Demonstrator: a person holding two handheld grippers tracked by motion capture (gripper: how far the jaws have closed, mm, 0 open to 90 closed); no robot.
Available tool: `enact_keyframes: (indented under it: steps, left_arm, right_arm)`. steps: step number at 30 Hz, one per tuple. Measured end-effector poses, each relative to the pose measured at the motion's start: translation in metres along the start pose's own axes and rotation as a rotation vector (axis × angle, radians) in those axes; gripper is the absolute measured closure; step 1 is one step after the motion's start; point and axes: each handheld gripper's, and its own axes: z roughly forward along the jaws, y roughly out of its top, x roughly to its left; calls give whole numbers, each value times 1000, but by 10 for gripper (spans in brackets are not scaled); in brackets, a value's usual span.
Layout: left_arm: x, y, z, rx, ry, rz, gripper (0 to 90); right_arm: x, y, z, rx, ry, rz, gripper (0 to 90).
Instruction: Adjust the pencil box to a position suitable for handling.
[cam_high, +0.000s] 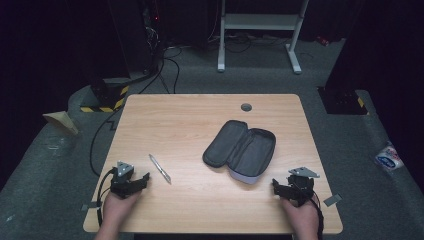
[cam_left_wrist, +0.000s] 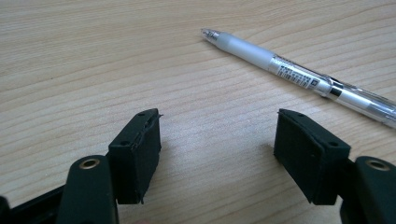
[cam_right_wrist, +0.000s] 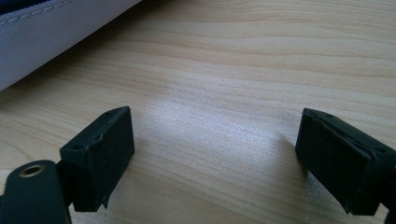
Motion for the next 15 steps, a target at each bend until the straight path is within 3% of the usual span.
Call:
enact_keyframes:
  steps: [15]
  left_arm:
    - [0, 0, -1, 2, -3, -2, 318]
  right_arm:
    - [1, 4, 4, -1, 10, -10, 126]
